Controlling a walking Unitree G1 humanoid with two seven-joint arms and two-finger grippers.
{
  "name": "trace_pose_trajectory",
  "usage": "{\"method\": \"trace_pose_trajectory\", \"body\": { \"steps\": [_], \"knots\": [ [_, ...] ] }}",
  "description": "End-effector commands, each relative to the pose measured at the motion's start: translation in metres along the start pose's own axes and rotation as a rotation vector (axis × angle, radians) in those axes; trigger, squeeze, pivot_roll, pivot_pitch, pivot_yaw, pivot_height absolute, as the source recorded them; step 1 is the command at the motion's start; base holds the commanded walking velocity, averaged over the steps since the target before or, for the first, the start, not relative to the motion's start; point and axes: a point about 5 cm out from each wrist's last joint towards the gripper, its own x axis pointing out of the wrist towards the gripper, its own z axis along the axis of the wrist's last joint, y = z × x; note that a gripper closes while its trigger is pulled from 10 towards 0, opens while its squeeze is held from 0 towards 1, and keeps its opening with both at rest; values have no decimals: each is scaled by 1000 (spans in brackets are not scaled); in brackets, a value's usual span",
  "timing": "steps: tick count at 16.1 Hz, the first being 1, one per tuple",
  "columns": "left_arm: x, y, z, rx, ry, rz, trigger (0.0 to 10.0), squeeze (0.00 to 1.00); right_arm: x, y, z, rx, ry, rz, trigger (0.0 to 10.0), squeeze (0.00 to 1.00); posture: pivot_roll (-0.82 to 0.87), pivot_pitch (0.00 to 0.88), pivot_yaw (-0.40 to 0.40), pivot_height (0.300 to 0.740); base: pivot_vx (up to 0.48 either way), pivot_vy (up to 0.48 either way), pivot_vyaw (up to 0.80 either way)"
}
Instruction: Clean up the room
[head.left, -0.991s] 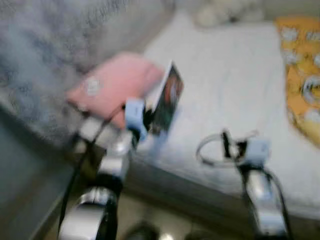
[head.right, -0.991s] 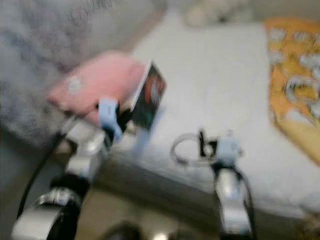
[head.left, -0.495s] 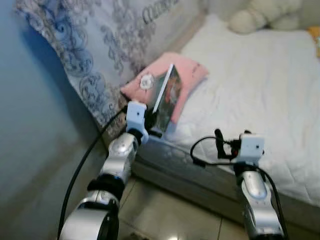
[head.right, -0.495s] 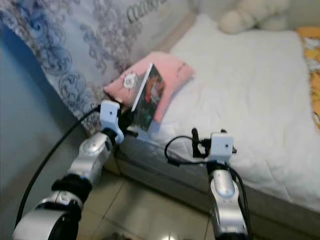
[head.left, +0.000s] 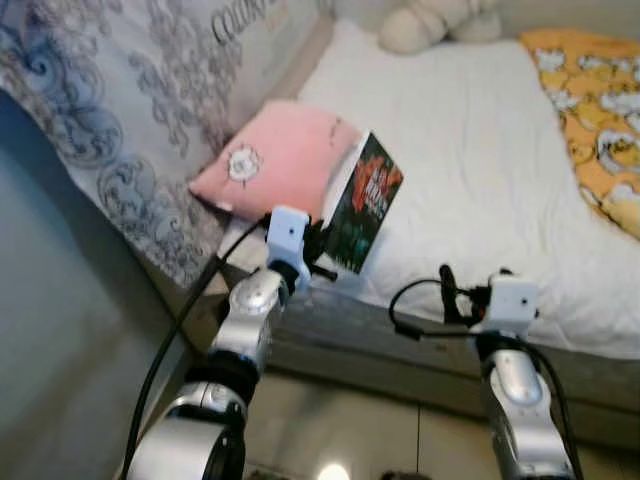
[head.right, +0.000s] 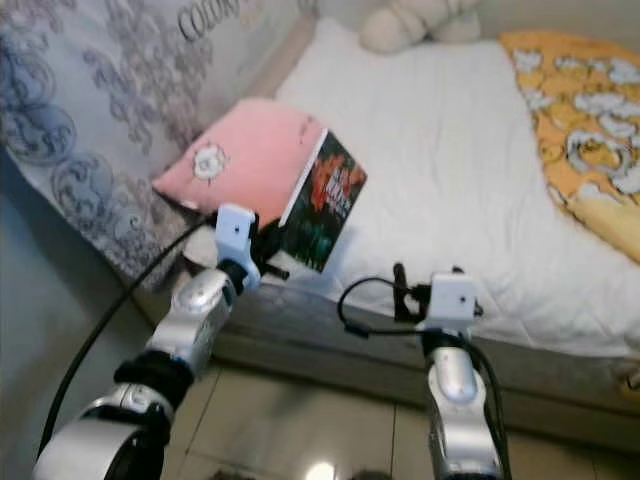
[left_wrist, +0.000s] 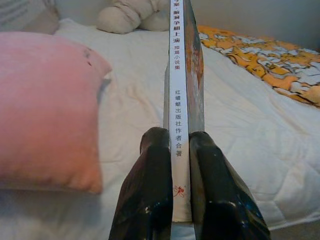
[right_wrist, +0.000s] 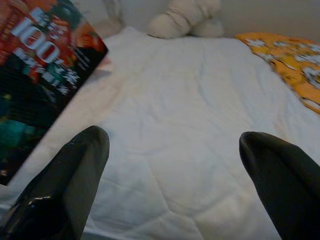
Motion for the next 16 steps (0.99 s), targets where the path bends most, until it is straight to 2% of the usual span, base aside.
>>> {"method": "trace_pose_trajectory", "body": {
  "steps": [1, 4, 6, 12, 16],
  "knots": [
    [2, -1, 7, 24, -36, -5, 0, 0, 4, 1, 5, -6, -20, 6, 10000, 4, -35, 0, 38, 740, 472, 0, 0],
    [4, -4, 9, 29, -43, -40, 0, 0, 7, 6, 4, -16, -7, 16, 10000, 20, -35, 0, 37, 740, 480, 0, 0],
    [5, -4, 9, 30, -41, -48, 0, 0, 6, 8, 3, -16, -7, 22, 10000, 24, -38, 0, 37, 740, 480, 0, -669],
    [12, -1, 13, 33, -16, -40, 0, 0, 4, 6, 2, -24, -7, 32, 10000, 12, -46, 0, 27, 740, 480, 0, 0],
    [26, -1, 17, -132, 51, 3, 0, 0, -4, -3, 4, -59, 13, 61, 10000, 12, -91, 0, -23, 740, 480, 0, 0]
  ]
}}
